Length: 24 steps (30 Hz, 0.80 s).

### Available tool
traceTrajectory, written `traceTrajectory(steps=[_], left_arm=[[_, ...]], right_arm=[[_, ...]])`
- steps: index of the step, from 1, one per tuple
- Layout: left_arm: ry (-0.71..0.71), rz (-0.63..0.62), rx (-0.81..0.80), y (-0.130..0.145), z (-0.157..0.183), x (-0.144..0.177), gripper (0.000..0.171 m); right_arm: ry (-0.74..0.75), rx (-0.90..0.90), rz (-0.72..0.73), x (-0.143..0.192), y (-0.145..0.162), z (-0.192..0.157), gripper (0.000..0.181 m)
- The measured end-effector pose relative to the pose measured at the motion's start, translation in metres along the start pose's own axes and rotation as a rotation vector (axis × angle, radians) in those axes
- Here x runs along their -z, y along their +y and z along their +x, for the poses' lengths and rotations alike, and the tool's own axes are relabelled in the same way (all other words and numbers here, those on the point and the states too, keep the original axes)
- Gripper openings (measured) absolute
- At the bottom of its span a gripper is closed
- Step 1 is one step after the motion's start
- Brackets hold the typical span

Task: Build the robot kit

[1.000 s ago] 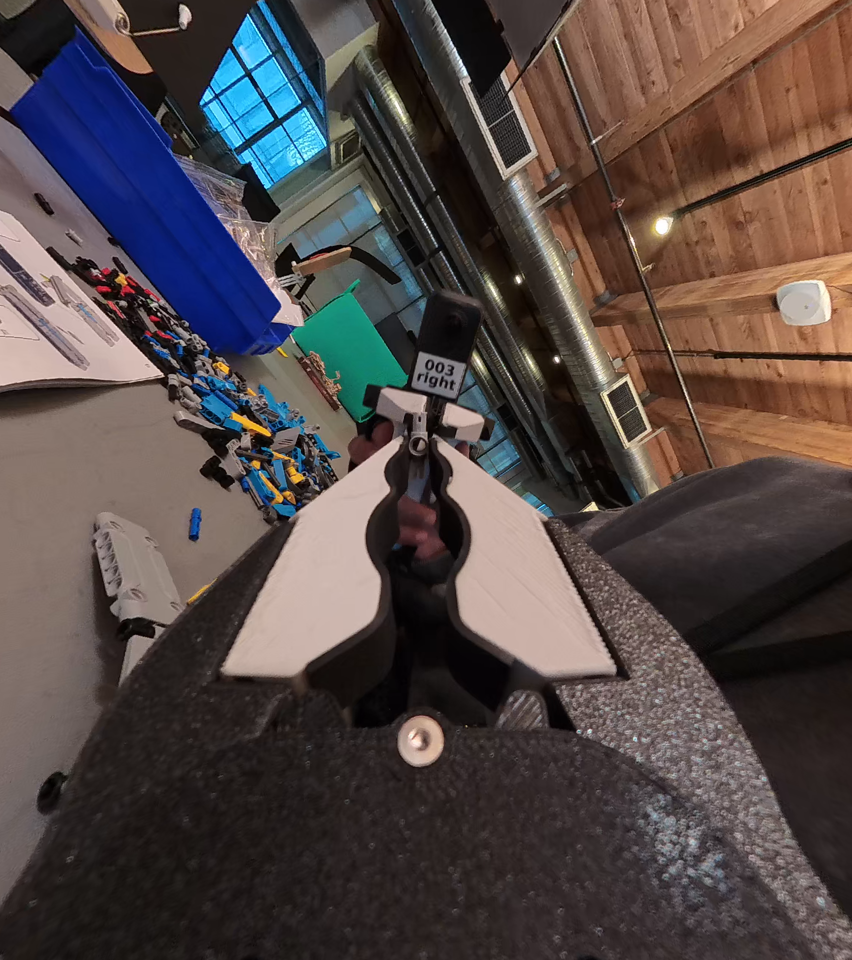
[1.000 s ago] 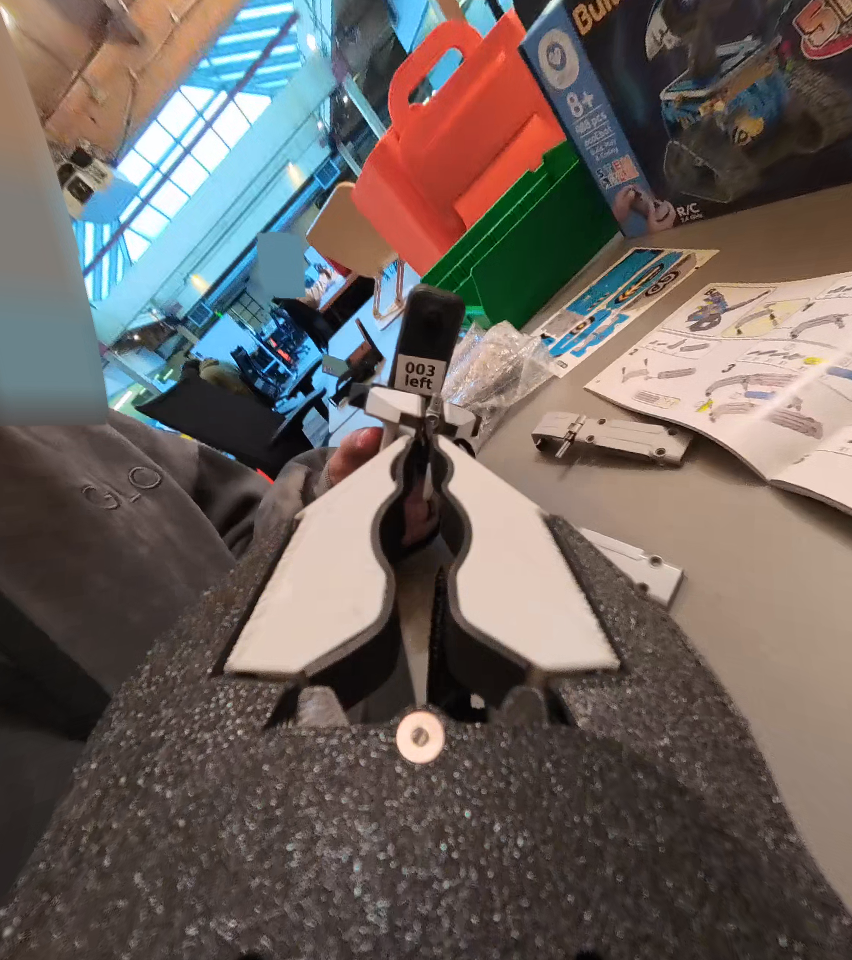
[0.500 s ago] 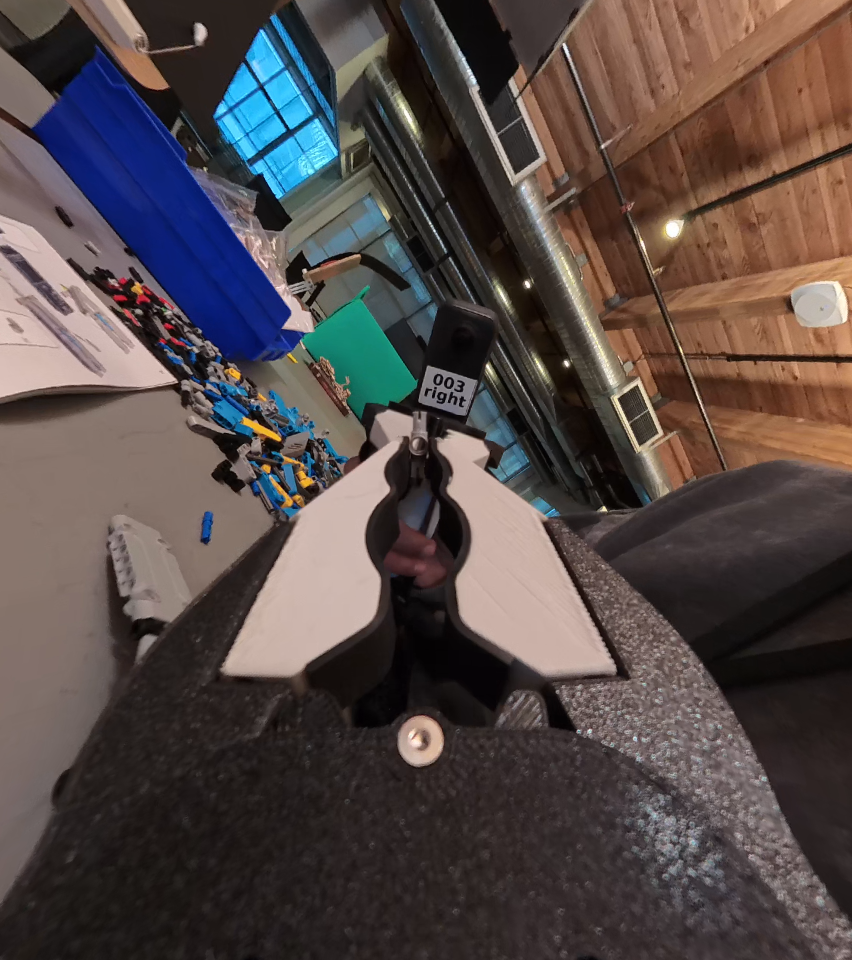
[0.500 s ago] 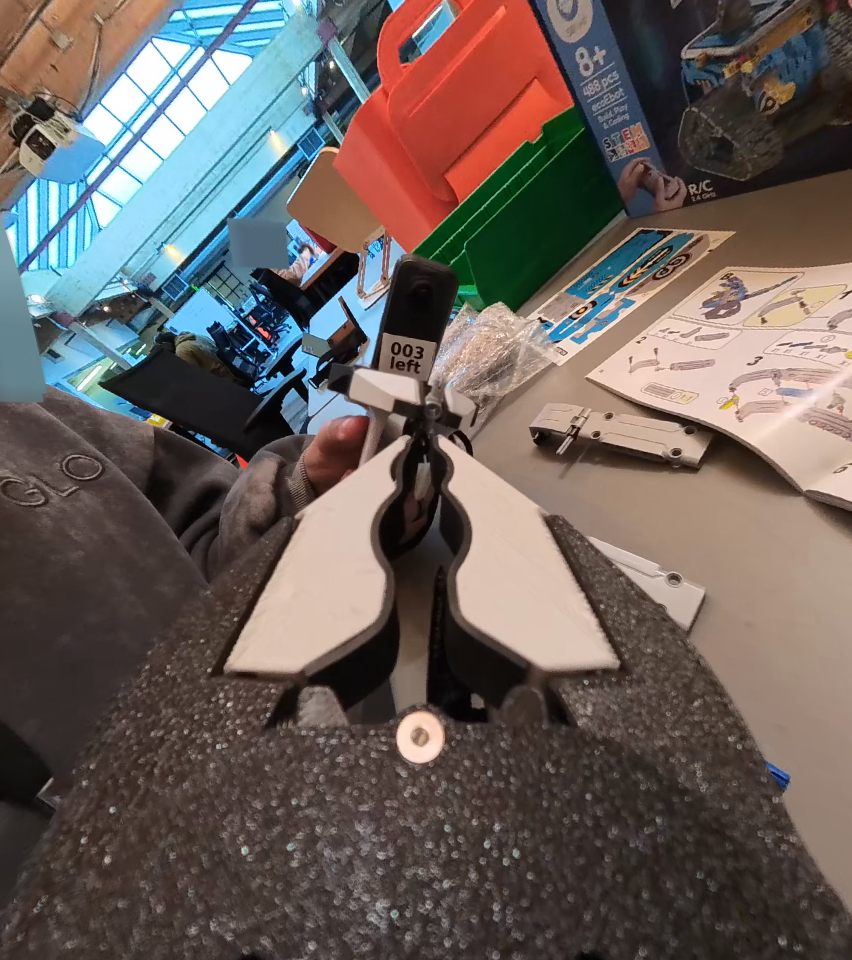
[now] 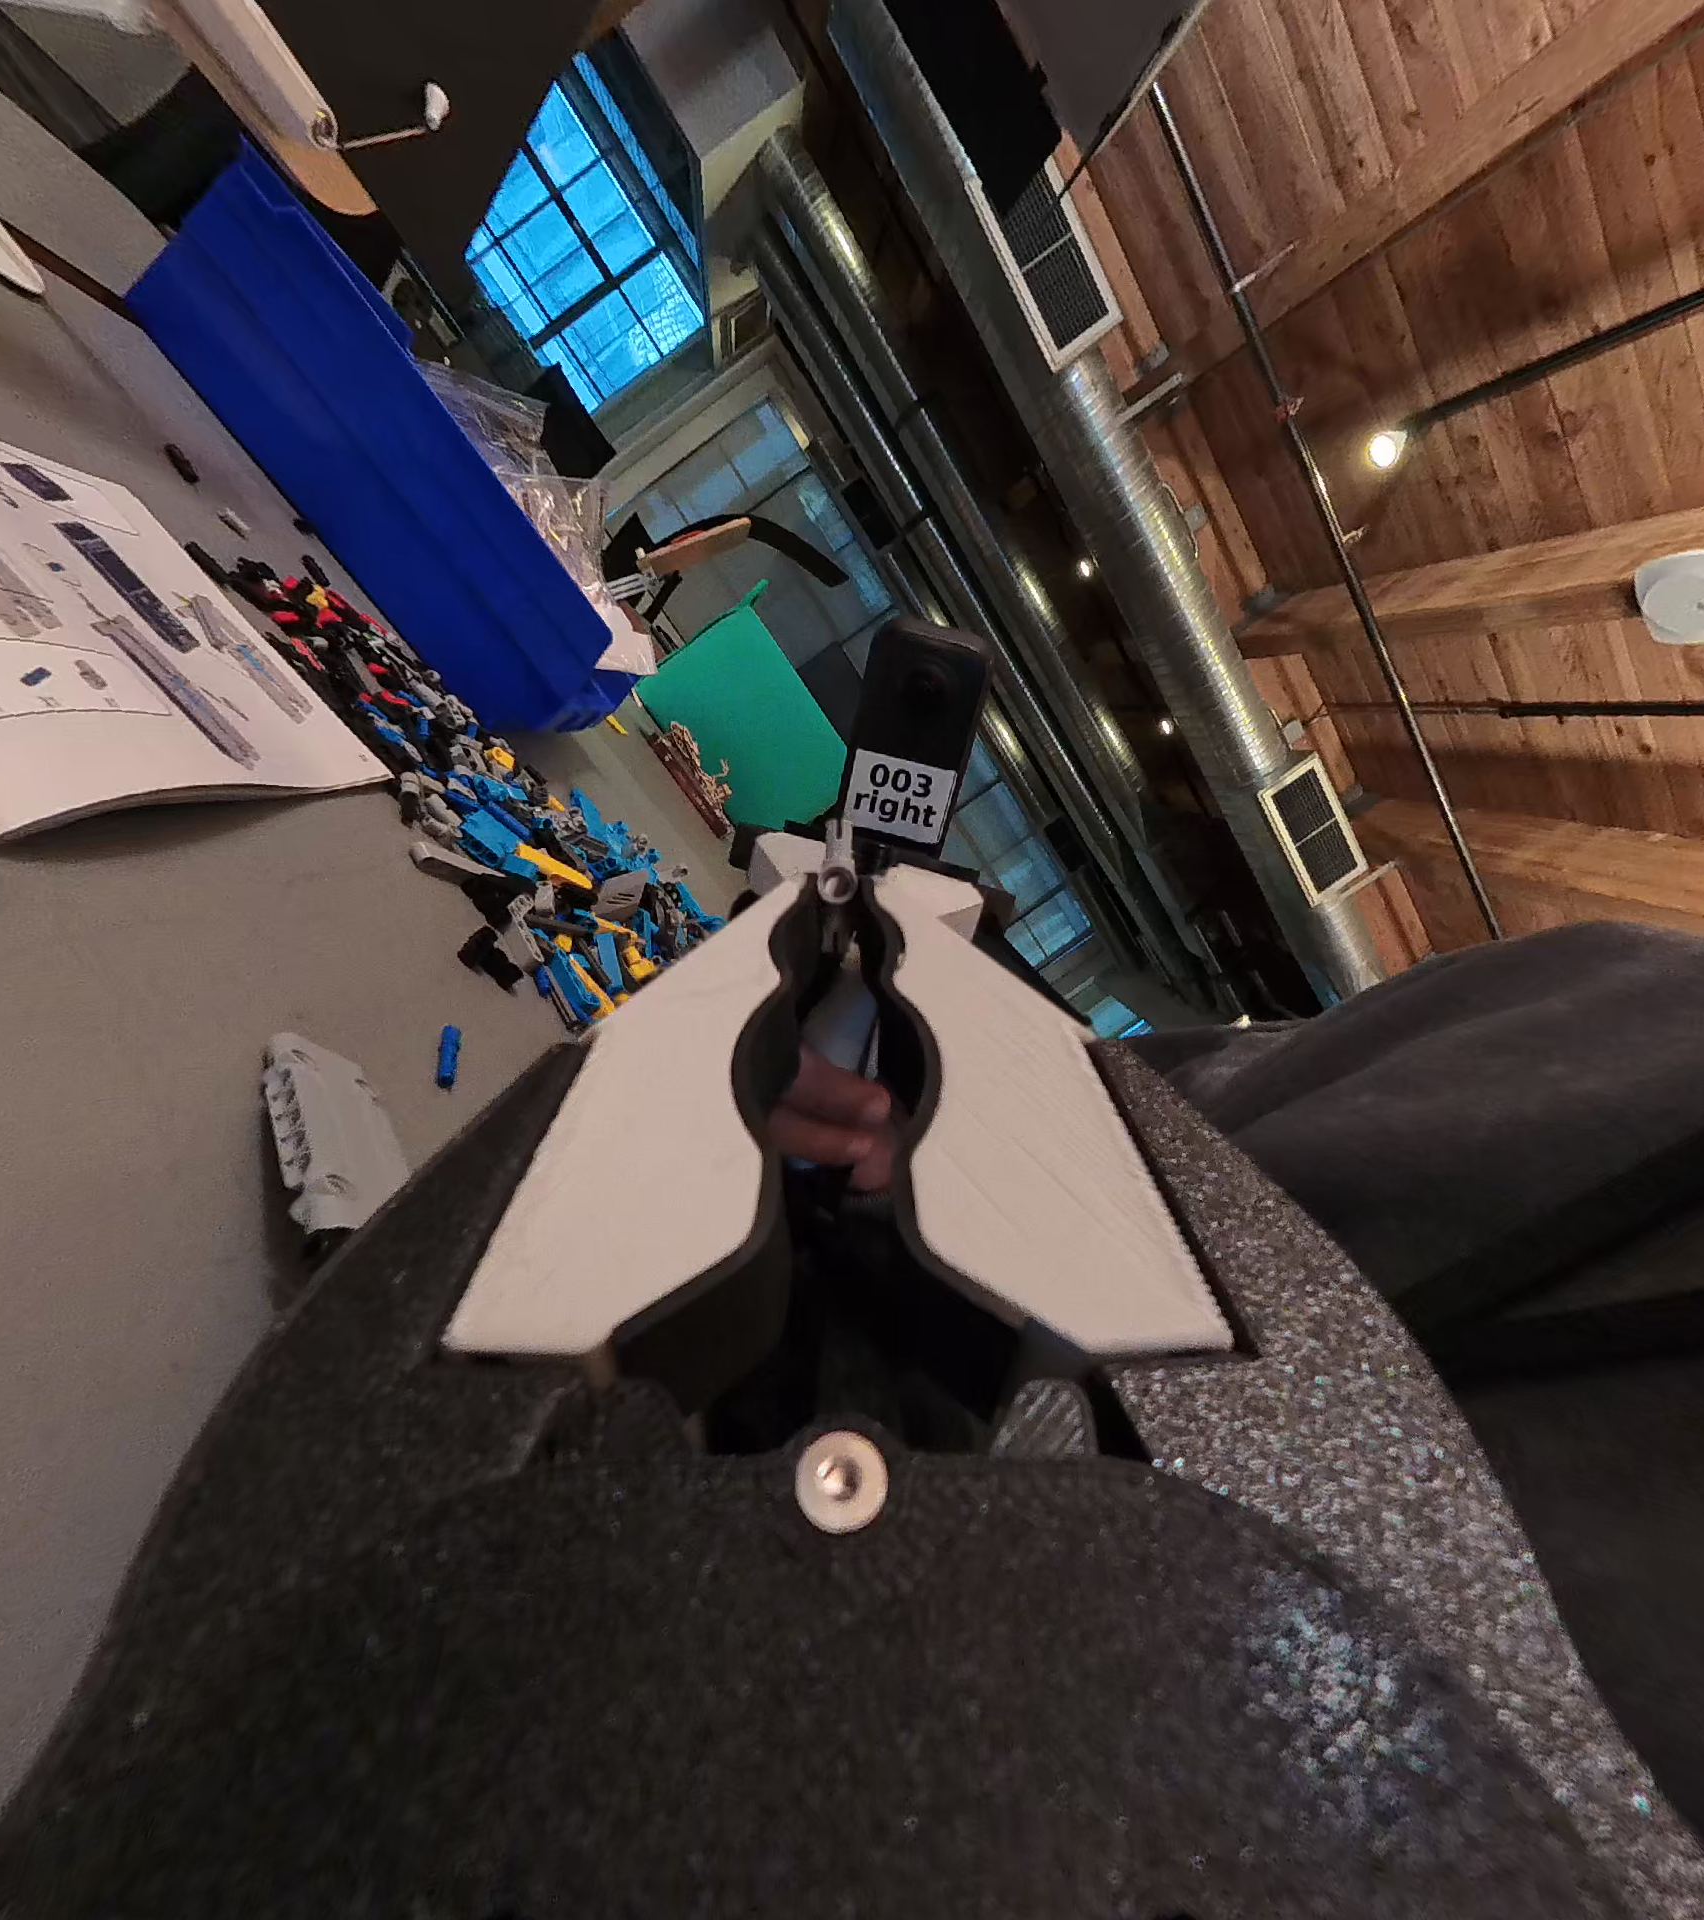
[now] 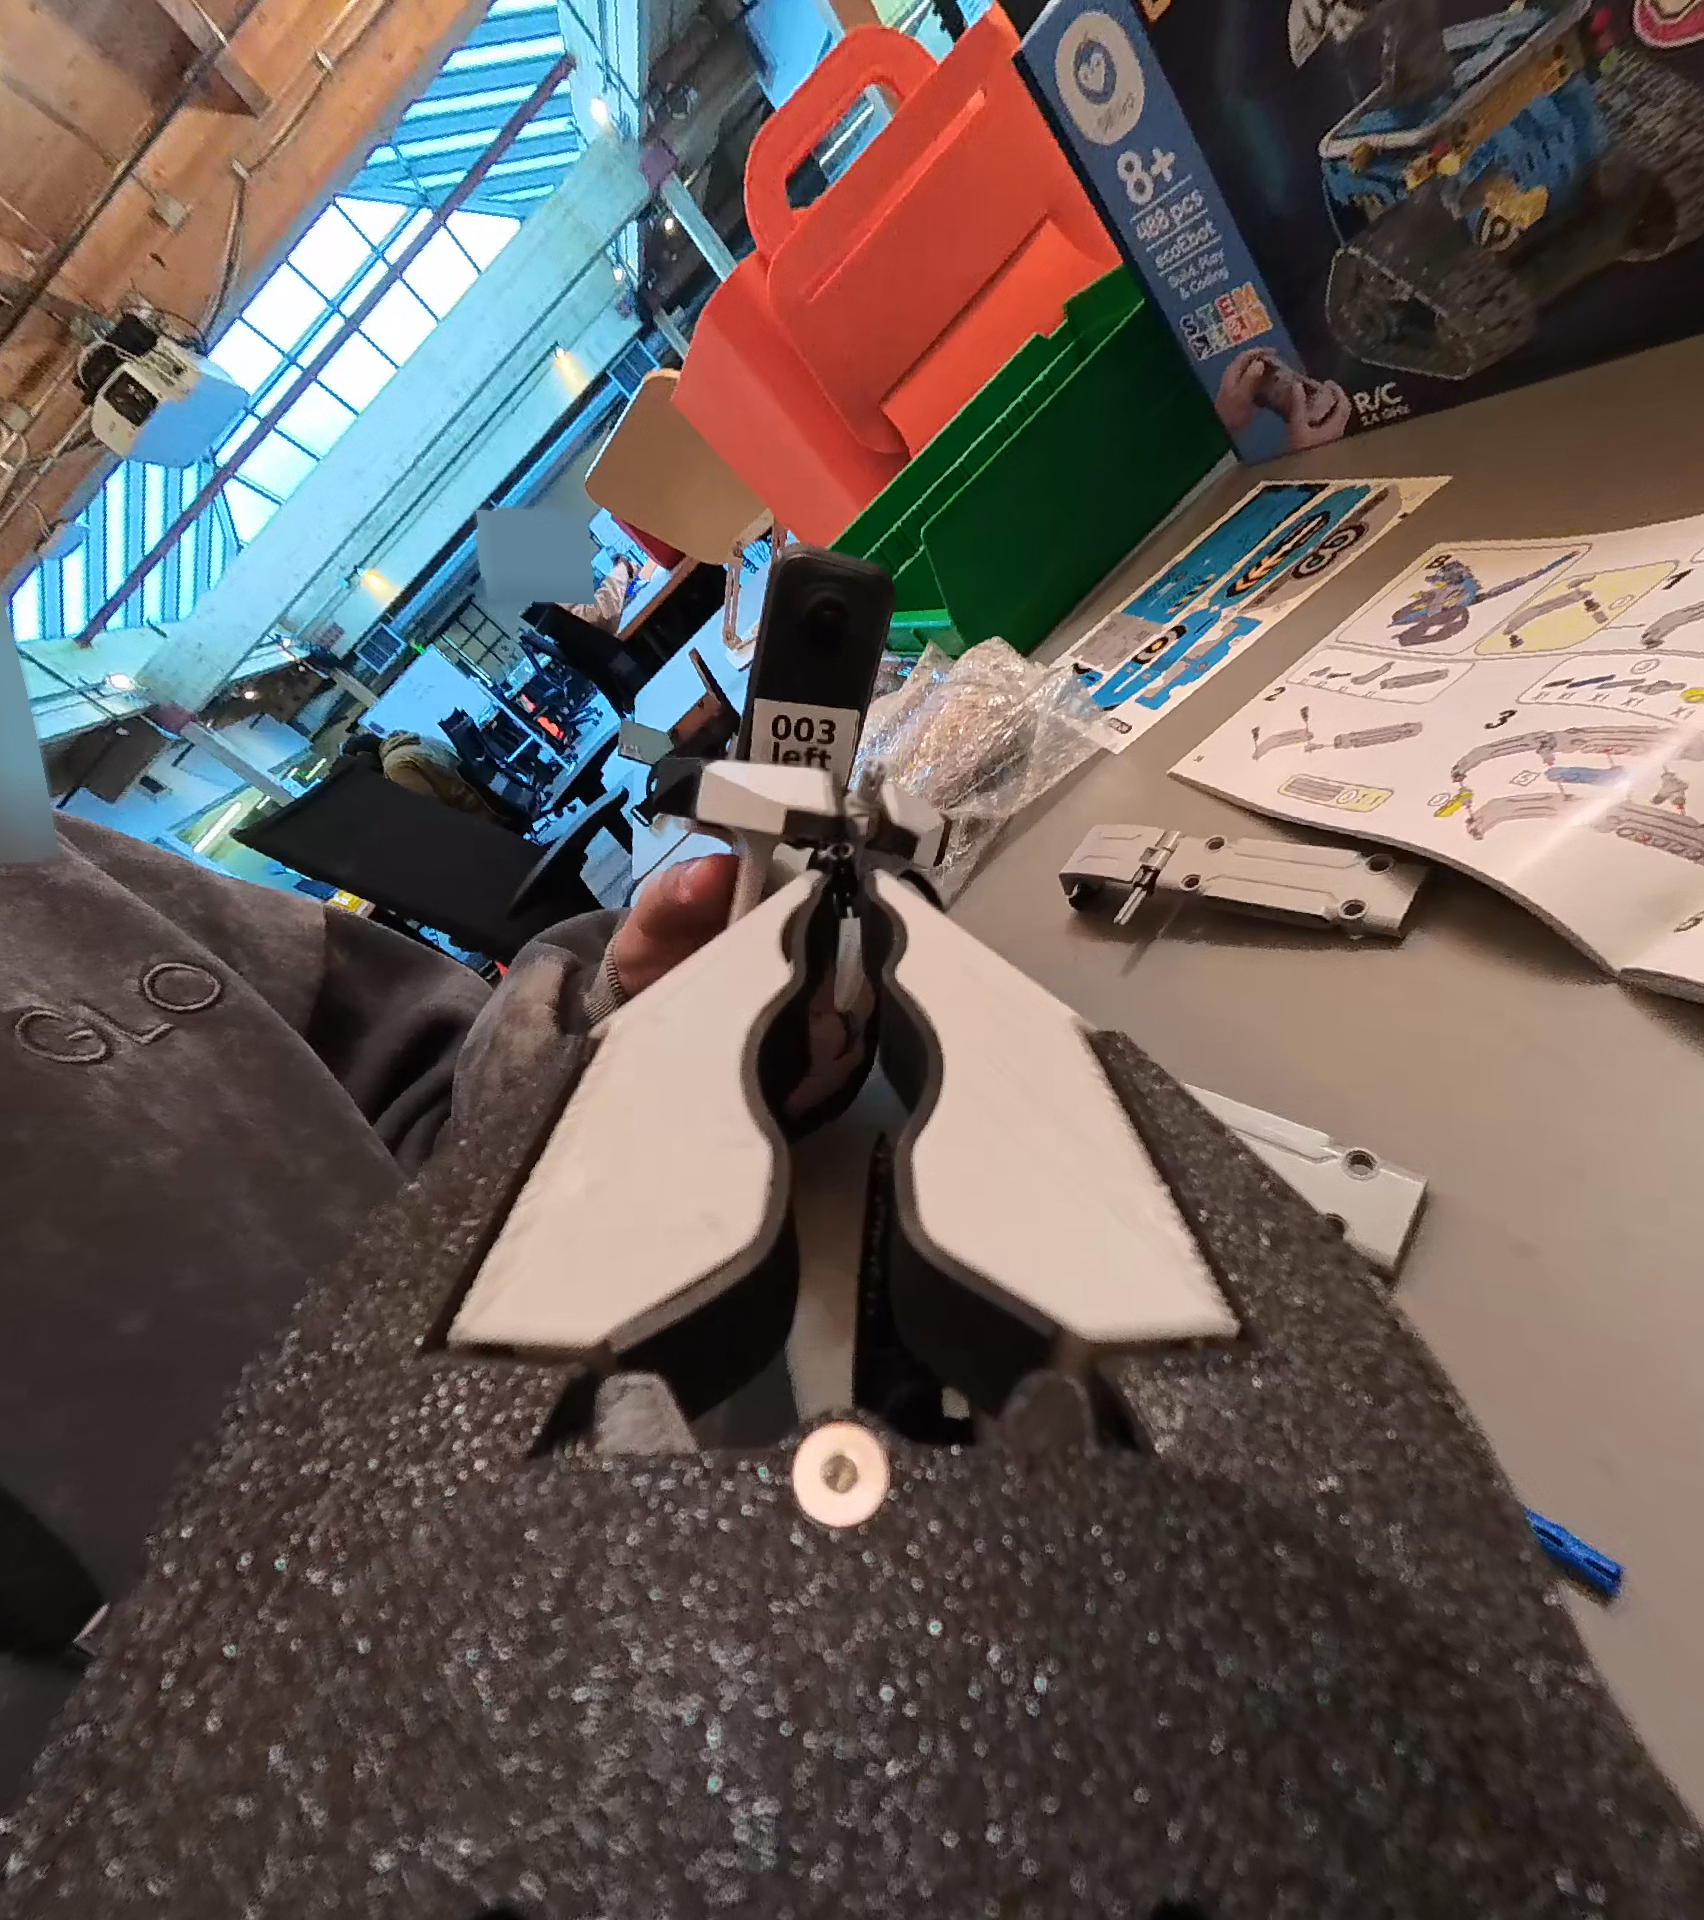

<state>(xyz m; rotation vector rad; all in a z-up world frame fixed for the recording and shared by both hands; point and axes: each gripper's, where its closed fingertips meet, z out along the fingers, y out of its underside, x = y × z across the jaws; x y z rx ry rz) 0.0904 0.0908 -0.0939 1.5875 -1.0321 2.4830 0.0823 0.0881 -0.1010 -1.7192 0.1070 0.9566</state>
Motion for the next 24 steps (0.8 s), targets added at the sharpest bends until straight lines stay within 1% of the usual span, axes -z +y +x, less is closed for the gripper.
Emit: traceTrajectory(steps=[4,6,9,12,16,18,19,22,24], left_arm=[[-0.021,-0.042,-0.027,0.007,-0.001,-0.004,0.005],[-0.057,-0.068,-0.057,0.011,-0.005,-0.004,0.005],[-0.136,-0.151,-0.128,0.022,-0.014,-0.005,0.006],[-0.184,-0.216,-0.146,0.033,-0.022,-0.005,0.005],[-0.246,-0.289,-0.176,0.044,-0.033,-0.004,0.006],[-0.239,-0.289,-0.170,0.045,-0.032,-0.005,0.006],[-0.225,-0.270,-0.174,0.041,-0.029,-0.005,0.006],[-0.165,-0.090,-0.179,0.009,-0.014,-0.001,0.005],[-0.126,-0.015,-0.154,-0.004,-0.007,0.005,0.005]], right_arm=[[0.038,0.050,-0.042,0.000,0.005,0.002,0.003],[0.072,0.089,-0.078,0.001,0.009,0.005,0.003],[0.141,0.185,-0.188,0.004,0.020,0.013,0.003],[0.200,0.274,-0.289,0.008,0.032,0.019,0.003],[0.243,0.332,-0.376,0.013,0.045,0.028,0.003],[0.228,0.317,-0.351,0.014,0.045,0.028,0.003],[0.204,0.302,-0.312,0.014,0.042,0.026,0.003],[0.076,0.190,-0.083,0.015,0.015,0.013,0.003],[0.020,0.140,0.018,0.018,0.005,0.010,0.003]])
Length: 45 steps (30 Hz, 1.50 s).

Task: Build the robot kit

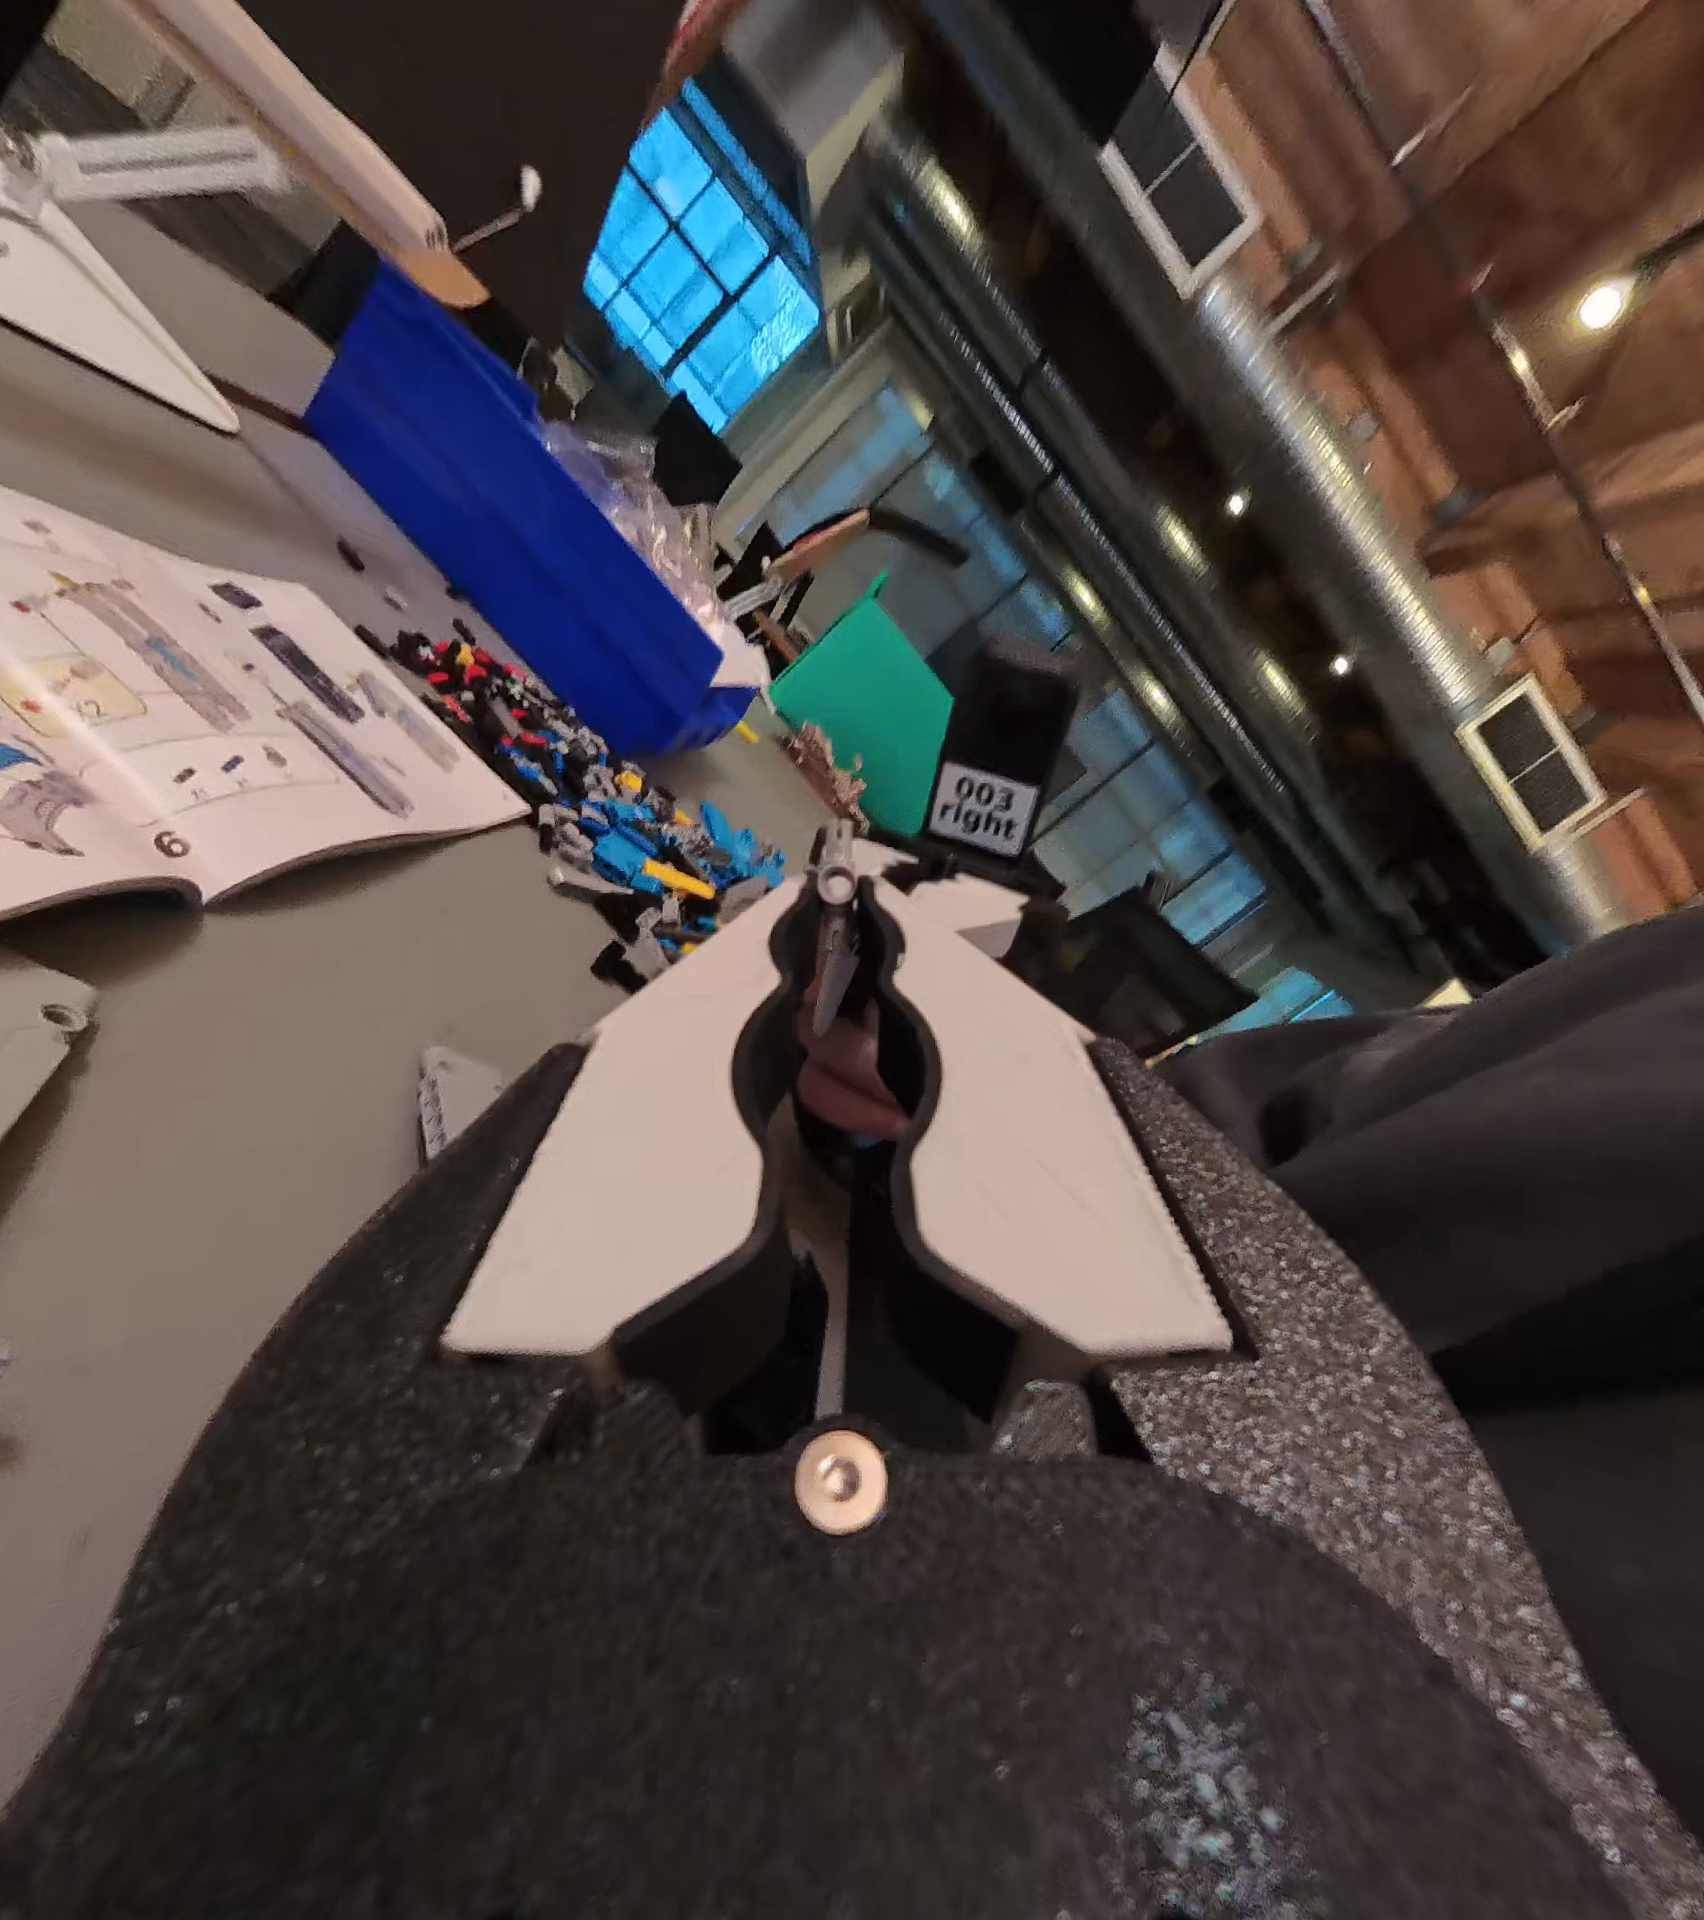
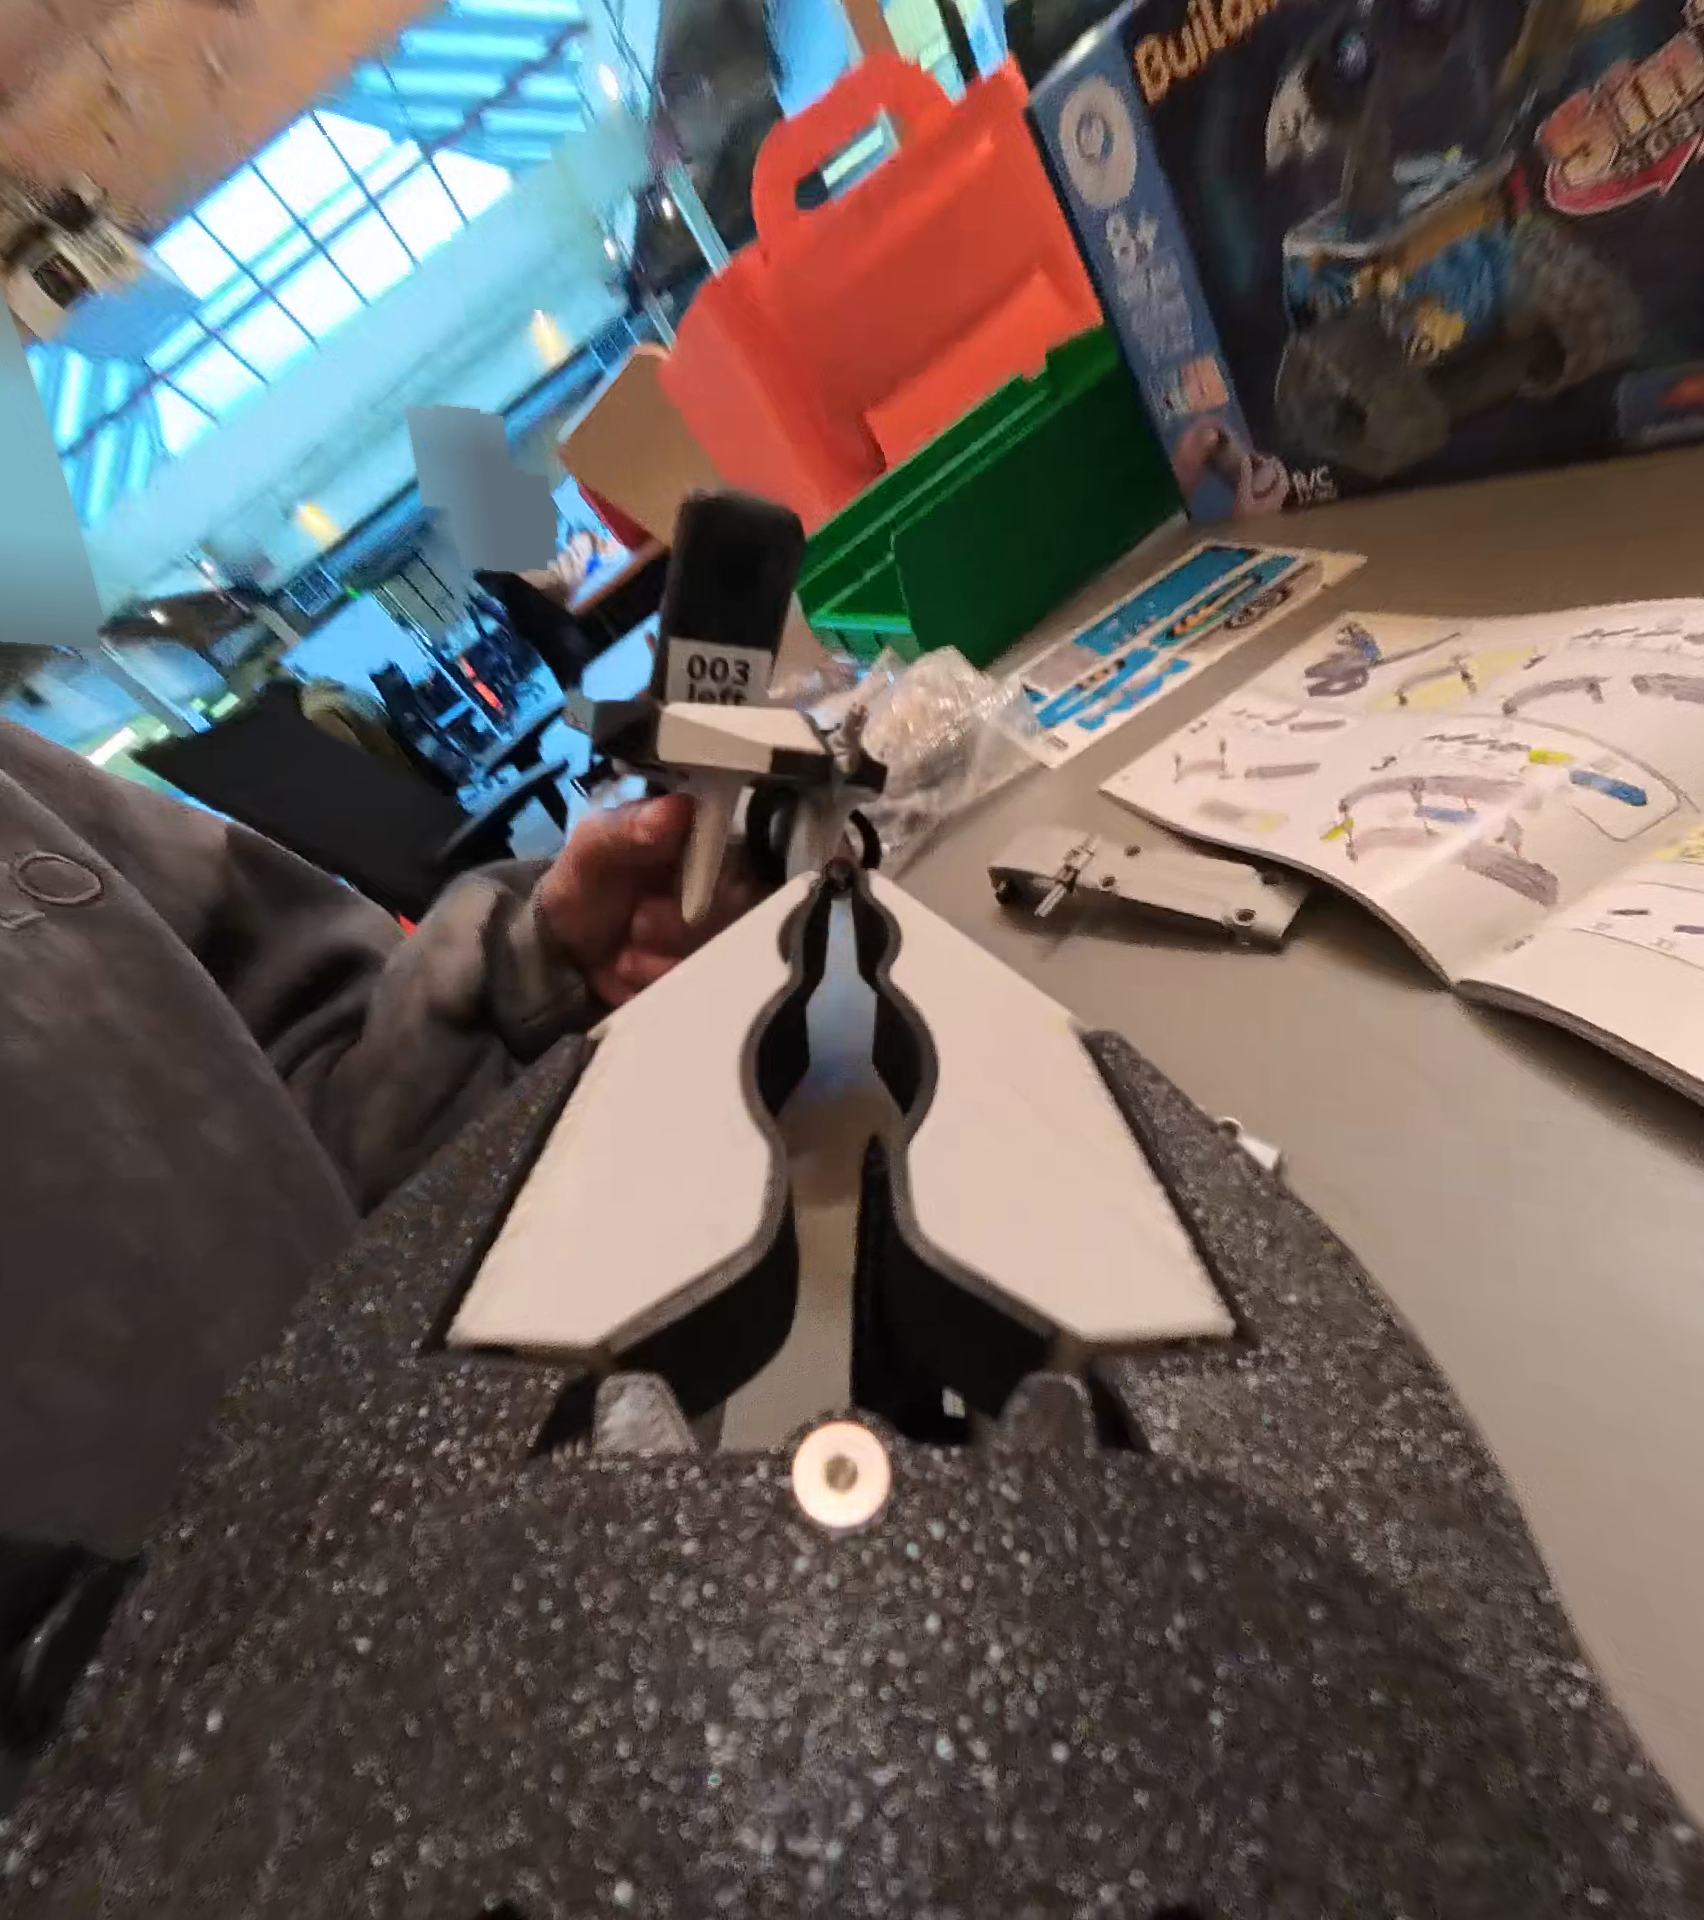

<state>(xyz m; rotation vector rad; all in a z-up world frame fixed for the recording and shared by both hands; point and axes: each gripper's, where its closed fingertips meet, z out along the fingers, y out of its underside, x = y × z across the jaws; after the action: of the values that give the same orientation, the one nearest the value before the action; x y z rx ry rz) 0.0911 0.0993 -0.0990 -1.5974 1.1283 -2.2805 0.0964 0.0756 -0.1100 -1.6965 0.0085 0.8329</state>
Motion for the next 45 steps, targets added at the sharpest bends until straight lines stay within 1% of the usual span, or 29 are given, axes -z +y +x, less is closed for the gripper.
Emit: traceTrajectory(steps=[1,3,5,8,14,18,27,28,29,31,32,34,36,38,39,40,43,45], left_arm=[[0.017,0.010,0.009,-0.001,0.002,0.001,0.006],[0.059,-0.009,0.014,0.003,0.009,-0.003,0.005],[0.048,-0.073,-0.010,0.014,0.009,-0.008,0.005],[0.043,-0.143,-0.019,0.027,0.009,-0.013,0.005],[0.023,-0.177,0.018,0.034,0.003,-0.014,0.005],[-0.005,-0.191,0.015,0.038,-0.002,-0.016,0.005],[-0.028,-0.206,0.023,0.041,-0.008,-0.016,0.005],[-0.015,-0.192,0.031,0.038,-0.007,-0.015,0.005],[0.009,-0.132,0.055,0.028,-0.005,-0.013,0.005],[0.109,0.038,0.134,-0.004,0.005,0.001,0.005],[0.122,0.095,0.146,-0.015,0.005,0.008,0.005],[0.127,0.125,0.113,-0.021,0.008,0.013,0.005],[0.193,0.114,0.087,-0.018,0.023,0.008,0.005],[0.255,0.119,0.078,-0.017,0.035,0.004,0.005],[0.286,0.132,0.092,-0.018,0.039,0.004,0.005],[0.314,0.146,0.120,-0.019,0.041,0.004,0.005],[0.366,0.177,0.213,-0.022,0.039,0.005,0.006],[0.410,0.192,0.245,-0.025,0.043,0.008,0.005]], right_arm=[[-0.002,0.009,-0.005,-0.001,0.003,0.000,0.003],[0.026,0.088,-0.074,-0.006,0.014,0.001,0.003],[0.060,0.196,-0.095,-0.010,0.016,-0.002,0.003],[0.151,0.368,-0.133,-0.010,0.016,0.001,0.003],[0.310,0.665,-0.242,-0.008,0.022,0.007,0.003],[0.383,0.767,-0.284,-0.007,0.025,0.013,0.003],[0.377,0.788,-0.316,-0.006,0.030,0.018,0.003],[0.368,0.782,-0.303,-0.007,0.030,0.017,0.003],[0.341,0.757,-0.268,-0.008,0.027,0.014,0.003],[0.294,0.672,-0.194,-0.006,0.018,0.008,0.003],[0.263,0.621,-0.149,-0.005,0.013,0.006,0.002],[0.169,0.496,-0.039,-0.002,-0.002,-0.004,0.003],[0.061,0.365,0.084,0.002,-0.019,-0.015,0.003],[-0.028,0.286,0.189,0.005,-0.036,-0.024,0.002],[-0.044,0.294,0.205,0.004,-0.040,-0.027,0.002],[-0.035,0.343,0.192,0.001,-0.041,-0.029,0.002],[0.025,0.515,0.107,-0.013,-0.041,-0.034,0.002],[0.048,0.561,0.089,-0.018,-0.044,-0.036,0.002]])
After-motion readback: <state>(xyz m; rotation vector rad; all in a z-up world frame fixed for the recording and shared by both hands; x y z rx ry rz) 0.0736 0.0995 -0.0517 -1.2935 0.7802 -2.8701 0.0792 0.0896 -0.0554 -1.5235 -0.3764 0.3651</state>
